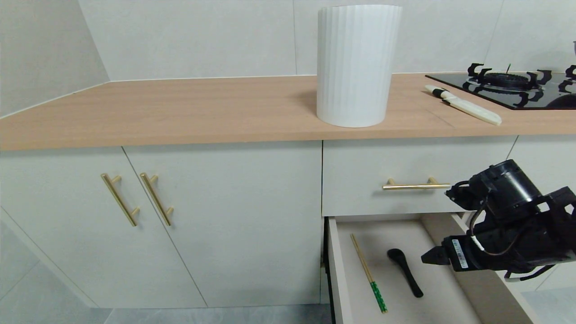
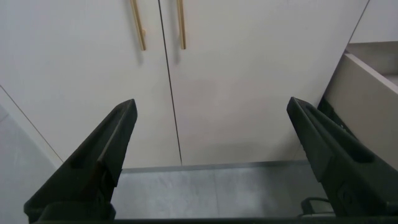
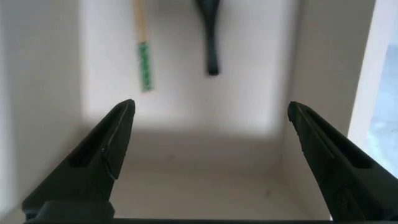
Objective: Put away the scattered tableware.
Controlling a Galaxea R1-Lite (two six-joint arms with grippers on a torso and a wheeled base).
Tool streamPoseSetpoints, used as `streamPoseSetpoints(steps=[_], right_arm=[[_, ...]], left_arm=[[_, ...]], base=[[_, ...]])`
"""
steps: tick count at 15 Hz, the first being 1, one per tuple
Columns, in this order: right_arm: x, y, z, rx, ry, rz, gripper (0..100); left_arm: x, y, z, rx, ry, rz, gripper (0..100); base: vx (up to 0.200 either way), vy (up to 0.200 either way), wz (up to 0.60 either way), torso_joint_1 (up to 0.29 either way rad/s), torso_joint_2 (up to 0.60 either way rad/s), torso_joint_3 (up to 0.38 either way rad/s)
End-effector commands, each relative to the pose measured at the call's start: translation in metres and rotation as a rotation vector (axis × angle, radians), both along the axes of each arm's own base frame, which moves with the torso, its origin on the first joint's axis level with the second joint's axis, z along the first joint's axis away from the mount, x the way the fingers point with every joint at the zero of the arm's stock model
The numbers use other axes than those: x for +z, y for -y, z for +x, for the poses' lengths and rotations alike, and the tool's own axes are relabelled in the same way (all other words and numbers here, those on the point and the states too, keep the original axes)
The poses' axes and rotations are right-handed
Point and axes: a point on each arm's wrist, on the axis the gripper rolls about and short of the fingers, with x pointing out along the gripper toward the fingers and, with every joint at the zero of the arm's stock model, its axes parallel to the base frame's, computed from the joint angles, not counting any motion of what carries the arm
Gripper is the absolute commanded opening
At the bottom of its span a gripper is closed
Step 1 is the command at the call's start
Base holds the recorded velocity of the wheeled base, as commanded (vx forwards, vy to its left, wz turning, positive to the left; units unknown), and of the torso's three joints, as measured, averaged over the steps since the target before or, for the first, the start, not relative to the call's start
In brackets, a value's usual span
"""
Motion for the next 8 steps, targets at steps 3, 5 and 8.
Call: streamPoseSetpoints(steps=[3,5,8], right_arm=[[0.0208,0.0002,-0.0088,0.017,0.065,0.037,100],[0.0188,-0.0011,-0.0105,0.024,0.057,0.033,100],[0.0184,-0.0019,-0.0111,0.027,0.056,0.030,100]], left_arm=[[0.0000,0.0000,0.0000,-0.002,0.000,-0.001,100],[0.0000,0.0000,0.0000,-0.002,0.000,-0.001,100],[0.0000,0.0000,0.0000,-0.002,0.000,-0.001,100]], base=[[0.000,0.000,0.00,0.000,0.00,0.000],[0.000,0.000,0.00,0.000,0.00,0.000],[-0.133,0.000,0.00,0.002,0.00,0.003]])
